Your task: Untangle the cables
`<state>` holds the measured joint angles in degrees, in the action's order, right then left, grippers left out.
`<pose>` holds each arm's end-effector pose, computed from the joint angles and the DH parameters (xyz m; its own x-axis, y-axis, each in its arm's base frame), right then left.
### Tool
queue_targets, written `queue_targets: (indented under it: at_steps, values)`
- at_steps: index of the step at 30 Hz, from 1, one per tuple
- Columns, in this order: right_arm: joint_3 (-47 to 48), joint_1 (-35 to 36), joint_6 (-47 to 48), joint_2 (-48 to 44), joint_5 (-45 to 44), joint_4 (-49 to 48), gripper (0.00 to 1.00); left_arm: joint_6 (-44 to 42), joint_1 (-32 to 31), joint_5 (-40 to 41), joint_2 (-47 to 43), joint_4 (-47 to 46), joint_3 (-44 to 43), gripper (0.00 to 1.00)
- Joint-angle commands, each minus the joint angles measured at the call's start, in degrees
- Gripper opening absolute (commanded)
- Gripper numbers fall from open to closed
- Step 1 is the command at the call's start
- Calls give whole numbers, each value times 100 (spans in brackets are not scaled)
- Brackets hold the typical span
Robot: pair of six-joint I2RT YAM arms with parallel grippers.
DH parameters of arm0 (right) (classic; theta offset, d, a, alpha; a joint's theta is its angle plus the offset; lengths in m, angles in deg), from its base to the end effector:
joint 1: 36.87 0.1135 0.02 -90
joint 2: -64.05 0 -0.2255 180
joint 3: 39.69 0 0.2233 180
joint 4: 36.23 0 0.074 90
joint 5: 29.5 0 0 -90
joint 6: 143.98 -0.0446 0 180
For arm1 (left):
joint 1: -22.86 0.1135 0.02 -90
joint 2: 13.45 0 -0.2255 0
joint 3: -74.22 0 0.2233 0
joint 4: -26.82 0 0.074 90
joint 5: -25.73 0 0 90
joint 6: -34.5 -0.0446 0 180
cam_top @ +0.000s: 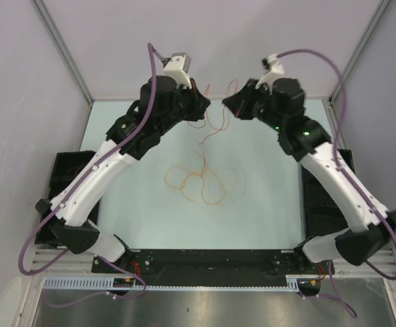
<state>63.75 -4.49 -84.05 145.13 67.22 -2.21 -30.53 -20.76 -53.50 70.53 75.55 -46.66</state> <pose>0.2568 0.1690 0.3973 -0.4627 0.2958 -0.8357 -0.4585 0.7270 0.5112 0.2159 -0.1942 0.4477 -0.3647 -0.2253 -0.9034 0.4317 0.8188 -0.3784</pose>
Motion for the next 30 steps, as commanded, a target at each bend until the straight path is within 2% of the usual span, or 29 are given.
queue_targets:
  at_steps: [1,6,11,21,28,30]
  values:
    - [1004,5,659,-706,-557,871,0,350,2,-635,434,-553,-228,0]
    - [1576,-56,967,-1085,-1093,1320,0,500,-77,-1531,1022,-870,-632,0]
    - [1779,-284,1117,-1322,-1410,1680,0,570,-340,-2016,1365,-1292,-843,0]
    - [1718,-1119,1152,-1849,-1972,2322,0,579,-1070,-3080,2596,-2294,-1634,0]
    - [1603,-1357,1161,-2289,-2955,2630,0,649,-1632,-3537,3562,-2462,-2749,0]
    - [1595,-1384,1187,-2368,-3150,2726,0,772,-1755,-3598,3808,-2671,-2838,0]
